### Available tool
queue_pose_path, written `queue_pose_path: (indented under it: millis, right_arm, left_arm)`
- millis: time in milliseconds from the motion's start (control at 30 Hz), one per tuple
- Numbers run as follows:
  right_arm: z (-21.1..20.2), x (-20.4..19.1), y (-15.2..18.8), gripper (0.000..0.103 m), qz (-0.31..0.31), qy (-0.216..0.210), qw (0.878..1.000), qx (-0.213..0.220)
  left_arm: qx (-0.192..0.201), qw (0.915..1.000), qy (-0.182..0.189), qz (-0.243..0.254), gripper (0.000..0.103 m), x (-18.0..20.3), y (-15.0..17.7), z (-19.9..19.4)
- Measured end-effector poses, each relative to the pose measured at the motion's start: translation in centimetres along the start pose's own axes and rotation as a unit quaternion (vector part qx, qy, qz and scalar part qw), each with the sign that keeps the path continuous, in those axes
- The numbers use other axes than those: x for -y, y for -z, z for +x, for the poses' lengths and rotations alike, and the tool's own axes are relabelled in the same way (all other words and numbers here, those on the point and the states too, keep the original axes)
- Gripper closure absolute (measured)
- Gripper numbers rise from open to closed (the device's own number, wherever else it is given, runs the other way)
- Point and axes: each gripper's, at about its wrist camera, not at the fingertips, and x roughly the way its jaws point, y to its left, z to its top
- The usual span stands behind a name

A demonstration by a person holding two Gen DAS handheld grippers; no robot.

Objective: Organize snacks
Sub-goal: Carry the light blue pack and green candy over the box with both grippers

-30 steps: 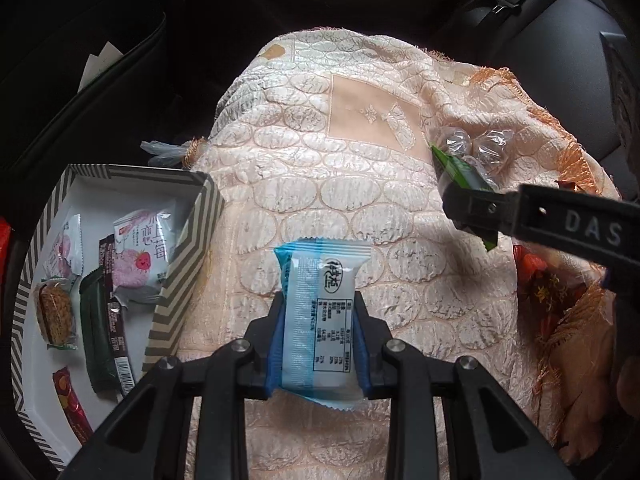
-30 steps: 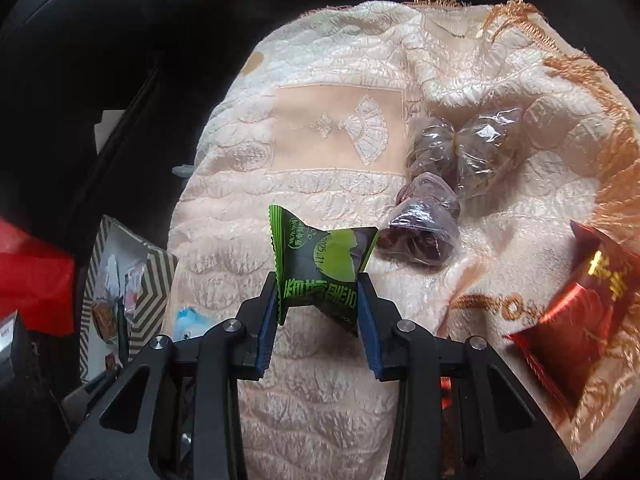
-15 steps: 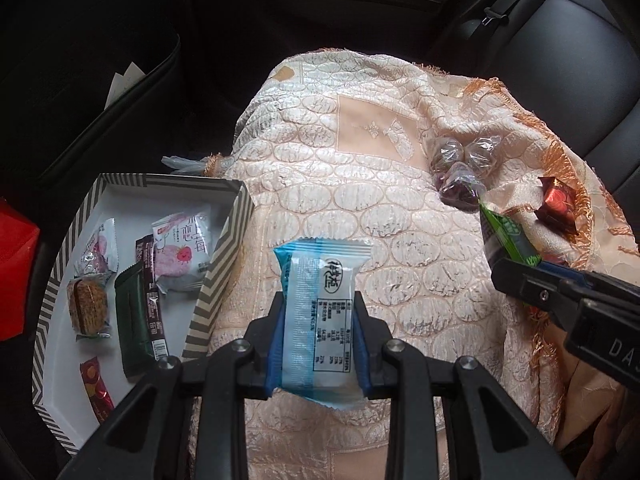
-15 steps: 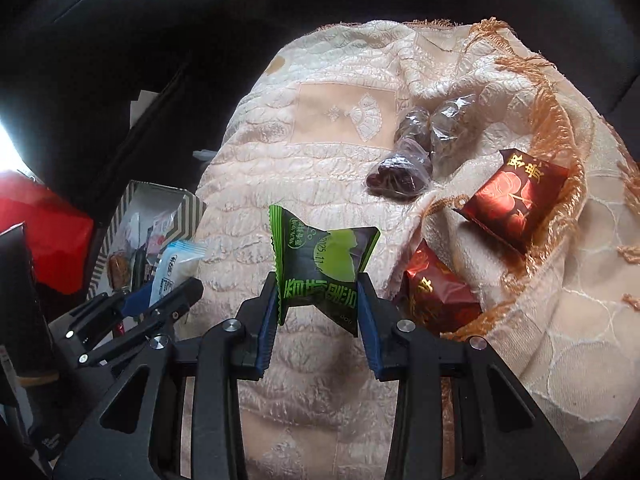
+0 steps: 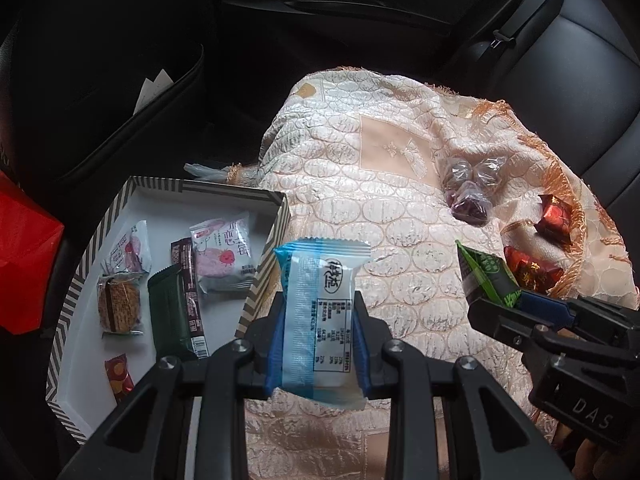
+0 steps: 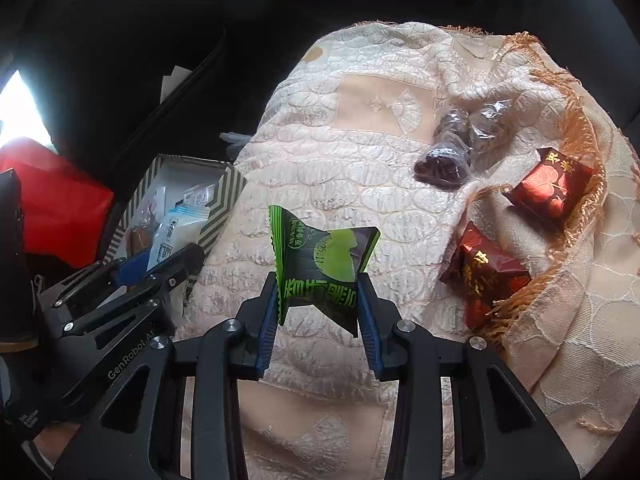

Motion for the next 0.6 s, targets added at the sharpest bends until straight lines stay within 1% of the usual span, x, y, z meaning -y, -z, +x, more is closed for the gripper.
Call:
queue_pose_path:
  millis: [200, 600]
  right_arm:
    - [0.5, -2.0, 0.1, 0.068, -0.022, -0.004, 1.0, -0.008]
    - [2.2, -7.3, -0.9, 0.068, -0.073, -0.019, 0.997, -0.021]
  left_arm:
    - [0.006, 0.9999, -0.007, -0.01, 0.072, -1.5, 0.0, -0.3]
    - [0.009, 0.9981, -0.037, -0.049, 0.071, -7.0, -0.1, -0.4]
